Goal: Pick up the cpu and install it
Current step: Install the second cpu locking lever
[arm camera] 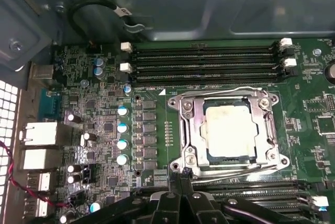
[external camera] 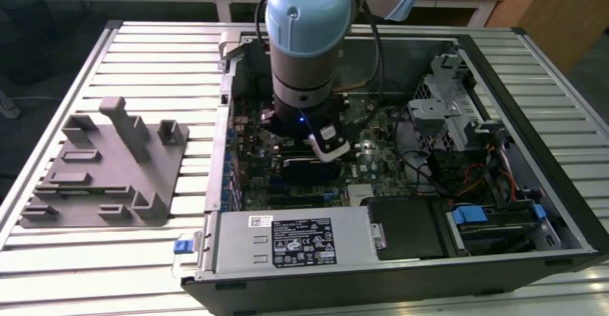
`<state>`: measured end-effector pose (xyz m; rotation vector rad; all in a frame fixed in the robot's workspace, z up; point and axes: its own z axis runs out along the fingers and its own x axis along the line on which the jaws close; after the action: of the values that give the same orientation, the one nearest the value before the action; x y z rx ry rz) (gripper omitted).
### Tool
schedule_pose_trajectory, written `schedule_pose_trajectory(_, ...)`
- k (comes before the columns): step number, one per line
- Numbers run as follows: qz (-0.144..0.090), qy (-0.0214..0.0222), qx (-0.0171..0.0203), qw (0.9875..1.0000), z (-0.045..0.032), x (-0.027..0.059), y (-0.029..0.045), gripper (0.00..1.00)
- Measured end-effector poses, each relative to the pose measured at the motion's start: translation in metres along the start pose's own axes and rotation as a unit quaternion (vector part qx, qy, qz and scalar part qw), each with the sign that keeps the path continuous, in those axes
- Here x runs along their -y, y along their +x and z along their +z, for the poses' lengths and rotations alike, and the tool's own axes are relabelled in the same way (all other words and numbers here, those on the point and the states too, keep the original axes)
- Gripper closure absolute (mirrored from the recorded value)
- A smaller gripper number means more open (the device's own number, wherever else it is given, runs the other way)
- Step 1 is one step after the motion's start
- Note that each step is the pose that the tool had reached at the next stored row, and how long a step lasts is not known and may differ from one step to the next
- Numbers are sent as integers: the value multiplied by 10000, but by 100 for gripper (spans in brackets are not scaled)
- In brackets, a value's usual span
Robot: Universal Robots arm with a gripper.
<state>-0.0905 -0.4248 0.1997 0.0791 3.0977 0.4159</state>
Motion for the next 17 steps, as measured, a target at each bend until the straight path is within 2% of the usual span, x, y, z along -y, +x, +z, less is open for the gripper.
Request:
schedule_pose_trajectory(7, 2, -104, -6, 9999, 24, 6, 0, 89)
schedule_pose_trajectory(17, 4, -179, -8, 9998, 60, 15, 2, 89)
